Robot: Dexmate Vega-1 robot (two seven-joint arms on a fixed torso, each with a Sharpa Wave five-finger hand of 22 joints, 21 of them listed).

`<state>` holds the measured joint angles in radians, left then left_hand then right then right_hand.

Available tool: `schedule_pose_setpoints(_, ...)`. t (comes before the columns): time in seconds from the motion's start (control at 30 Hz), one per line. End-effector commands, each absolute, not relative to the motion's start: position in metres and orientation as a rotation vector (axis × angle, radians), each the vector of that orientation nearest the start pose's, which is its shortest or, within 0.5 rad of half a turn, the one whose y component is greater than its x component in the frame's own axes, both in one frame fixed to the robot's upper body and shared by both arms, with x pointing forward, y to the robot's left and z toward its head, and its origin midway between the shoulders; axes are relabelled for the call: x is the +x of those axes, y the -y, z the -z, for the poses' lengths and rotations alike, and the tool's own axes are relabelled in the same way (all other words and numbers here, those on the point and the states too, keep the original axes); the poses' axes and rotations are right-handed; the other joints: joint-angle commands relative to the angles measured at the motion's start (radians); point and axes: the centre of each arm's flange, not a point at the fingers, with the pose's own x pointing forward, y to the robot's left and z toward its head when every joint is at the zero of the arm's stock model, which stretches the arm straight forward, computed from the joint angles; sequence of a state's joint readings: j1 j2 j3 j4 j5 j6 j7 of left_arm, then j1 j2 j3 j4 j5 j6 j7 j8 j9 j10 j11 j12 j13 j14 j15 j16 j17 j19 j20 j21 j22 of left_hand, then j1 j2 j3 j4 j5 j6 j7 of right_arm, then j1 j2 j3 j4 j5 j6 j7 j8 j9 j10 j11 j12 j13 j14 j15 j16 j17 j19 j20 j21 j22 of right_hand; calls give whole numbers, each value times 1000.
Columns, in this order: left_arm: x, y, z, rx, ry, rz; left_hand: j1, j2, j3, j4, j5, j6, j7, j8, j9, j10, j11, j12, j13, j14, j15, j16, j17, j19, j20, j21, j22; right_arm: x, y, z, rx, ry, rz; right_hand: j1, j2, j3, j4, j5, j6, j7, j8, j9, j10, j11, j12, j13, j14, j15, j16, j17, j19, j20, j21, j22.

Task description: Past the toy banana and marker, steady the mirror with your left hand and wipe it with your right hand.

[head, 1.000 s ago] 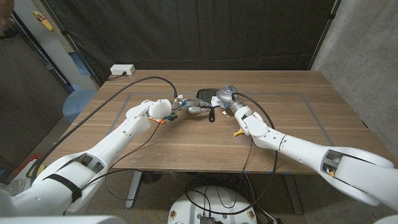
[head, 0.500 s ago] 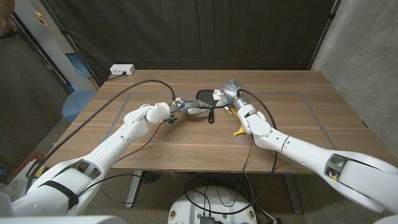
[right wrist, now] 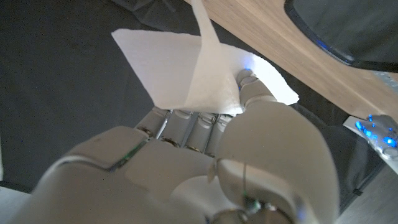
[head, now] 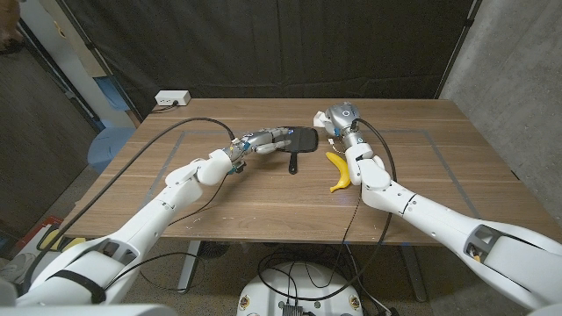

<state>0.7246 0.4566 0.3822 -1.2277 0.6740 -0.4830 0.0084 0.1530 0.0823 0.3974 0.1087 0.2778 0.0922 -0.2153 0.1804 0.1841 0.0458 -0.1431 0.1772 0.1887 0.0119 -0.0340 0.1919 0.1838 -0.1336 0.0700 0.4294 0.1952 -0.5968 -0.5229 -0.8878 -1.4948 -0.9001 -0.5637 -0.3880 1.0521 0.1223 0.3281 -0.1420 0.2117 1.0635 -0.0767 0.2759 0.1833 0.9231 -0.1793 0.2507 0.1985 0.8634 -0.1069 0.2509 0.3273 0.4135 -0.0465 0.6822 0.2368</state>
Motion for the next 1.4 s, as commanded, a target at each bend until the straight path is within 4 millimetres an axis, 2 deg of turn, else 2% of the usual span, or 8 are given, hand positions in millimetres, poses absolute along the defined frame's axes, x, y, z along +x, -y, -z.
schedule_pose_setpoints(0.03,635,-231,4,997,988,51,18,-12,0,-13,-4,-26,-3,-4,3,-17,-6,2,2,-14,-24,-5,2,1,5,-5,1,623,190,-25,-1441,659,625,-2,8,-4,1,6,81,-51,4,4,7,-3,-6,2,6,-130,-3,3,-6,-60,8,1)
schedule_pose_setpoints(0.6,622,-261,5,785,990,-2,45,-31,-1,-35,-7,-95,-4,-5,4,-66,-2,8,3,-49,-7,-9,5,-21,7,-17,2,608,235,-12,-1295,477,659,-23,13,-7,18,5,54,-34,-17,7,-31,11,-27,2,-10,-120,-22,-2,-15,-40,24,-4)
schedule_pose_setpoints(0.7,620,-266,6,767,988,-8,46,-31,-1,-35,-7,-97,-4,-4,5,-62,-1,10,3,-49,-6,-8,5,-21,6,-18,2,605,242,-11,-1253,442,629,-77,15,-20,52,-2,1,-28,-38,10,-61,40,-40,5,-50,-106,-40,-5,-31,-21,35,-6)
schedule_pose_setpoints(0.83,617,-270,8,763,991,-15,48,-32,-1,-36,-7,-98,-5,-2,5,-58,-1,12,3,-49,-5,-7,5,-21,8,-18,2,602,250,-9,-1213,411,583,-189,-2,-55,105,-13,-161,-19,-87,10,-177,91,-64,7,-179,-74,-66,-3,-94,14,46,-14)
schedule_pose_setpoints(0.93,615,-273,9,763,991,-16,48,-32,-1,-37,-7,-100,-5,-2,5,-58,-2,13,3,-48,-5,-7,5,-22,9,-19,2,599,253,-7,-1212,383,550,-306,-46,-106,139,-10,-520,-19,-111,9,-352,110,-66,5,-313,-31,-66,-25,-162,46,47,-28)
schedule_pose_setpoints(1.1,612,-279,13,768,991,-15,50,-32,-1,-37,-8,-102,-5,0,5,-56,-1,15,3,-49,-5,-6,5,-24,13,-20,2,595,259,-4,-1196,334,486,-449,-115,-193,175,6,-893,43,-105,7,-590,153,-63,4,-529,49,-75,-55,-280,90,7,-40)
schedule_pose_setpoints(1.27,610,-287,15,759,995,-16,51,-32,-1,-37,-8,-103,-5,1,5,-55,-2,16,3,-48,-5,-5,5,-24,13,-20,2,592,263,-1,-1161,303,435,-502,-138,-231,190,24,-1019,70,-102,8,-743,203,-71,3,-653,101,-74,-68,-365,113,-37,-44)
schedule_pose_setpoints(1.4,608,-295,18,755,998,-20,51,-32,-1,-37,-8,-105,-5,2,5,-55,0,16,3,-48,-4,-5,6,-24,14,-20,2,586,266,2,-1102,333,427,-528,-142,-246,201,28,-1031,79,-93,8,-787,231,-68,2,-702,126,-73,-73,-408,128,-60,-45)
